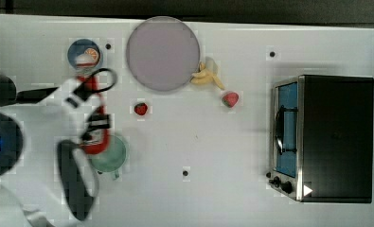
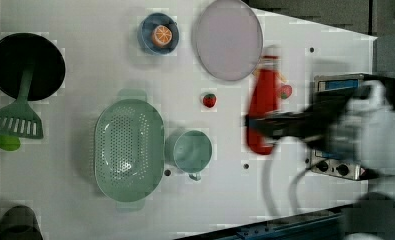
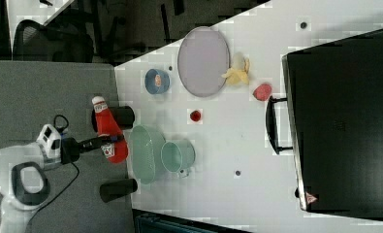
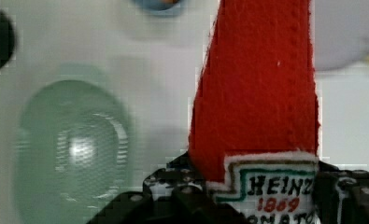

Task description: Pick Ketchup from the table and place it in strainer.

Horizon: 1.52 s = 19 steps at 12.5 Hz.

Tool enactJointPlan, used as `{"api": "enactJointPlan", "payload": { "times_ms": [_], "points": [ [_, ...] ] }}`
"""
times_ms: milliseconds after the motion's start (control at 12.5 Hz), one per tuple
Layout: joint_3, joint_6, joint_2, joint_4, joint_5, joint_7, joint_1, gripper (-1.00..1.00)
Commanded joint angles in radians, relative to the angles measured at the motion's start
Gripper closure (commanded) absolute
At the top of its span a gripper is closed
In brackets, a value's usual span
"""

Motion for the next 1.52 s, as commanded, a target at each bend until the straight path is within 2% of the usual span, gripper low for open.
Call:
{"api": "enactJointPlan", "payload": {
  "times_ms": [80,400,640,880,960,1200,1520],
  "points": [
    [0.116,0.103,0.129,-0.026,0.017,0.249,0.031,-0.25],
    [0.187,0.256,0.284,-0.027,0.001,0.330,0.069,-0.25],
    [0.184,0.364,0.402,-0.029,-0.077,0.347,0.112,-0.25],
    [0.183,0.421,0.486,-0.032,-0.106,0.470,0.131,-0.25],
    [0.182,0.421,0.498,-0.032,-0.126,0.492,0.133,-0.33],
    [0.169,0.451,0.497,-0.039,-0.177,0.496,0.132,-0.97],
    [0.169,0.432,0.402,-0.035,-0.171,0.572,0.103,-1.00]
  ]
}}
